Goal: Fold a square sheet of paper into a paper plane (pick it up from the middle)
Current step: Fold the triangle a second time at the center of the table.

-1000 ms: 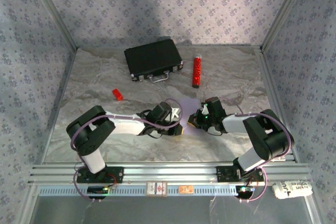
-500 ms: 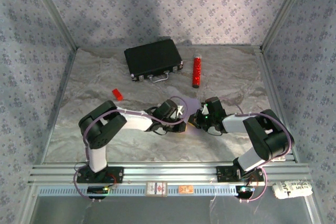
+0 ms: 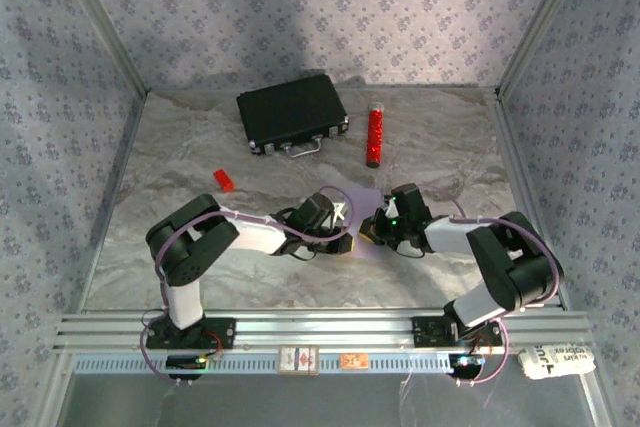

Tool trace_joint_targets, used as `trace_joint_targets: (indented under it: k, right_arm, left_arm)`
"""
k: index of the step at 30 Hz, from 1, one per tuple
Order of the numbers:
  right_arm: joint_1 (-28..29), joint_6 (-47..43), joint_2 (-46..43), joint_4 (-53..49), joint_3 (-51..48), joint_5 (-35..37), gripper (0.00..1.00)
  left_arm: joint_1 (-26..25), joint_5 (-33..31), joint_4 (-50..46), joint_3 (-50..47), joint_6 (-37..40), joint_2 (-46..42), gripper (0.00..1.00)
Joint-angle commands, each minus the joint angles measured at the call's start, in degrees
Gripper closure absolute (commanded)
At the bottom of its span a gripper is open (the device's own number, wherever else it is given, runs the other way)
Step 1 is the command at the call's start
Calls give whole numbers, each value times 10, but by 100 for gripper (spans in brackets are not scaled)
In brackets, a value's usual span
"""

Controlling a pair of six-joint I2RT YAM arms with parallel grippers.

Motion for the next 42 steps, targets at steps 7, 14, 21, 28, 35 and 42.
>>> trace_joint_targets:
  k: [7,14,21,28,35,42]
  right_arm:
    - [17,-30,9,-30,19,-3,96]
    - [-12,-35,40,-12,-16,3,98]
    - [-55,-52,39,-27,5,-13,98]
    - [-91,-61,43,-32,12,-20,98]
    - [-130,-74,43,-33,18,-29,97]
    - [-137,-66,-9,-36,27,-43,96]
  left_arm:
    - [-4,-8,-65,-20,-7,15,99]
    - [-4,-9,-68,-20,-7,17,100]
    - [-4,-14,-73,-22,-6,18,100]
    - [-4,-12,-70,-24,-5,19,100]
    - [-4,-10,-68,-26,-6,19,100]
    - [-4,-8,-68,-26,-4,18,100]
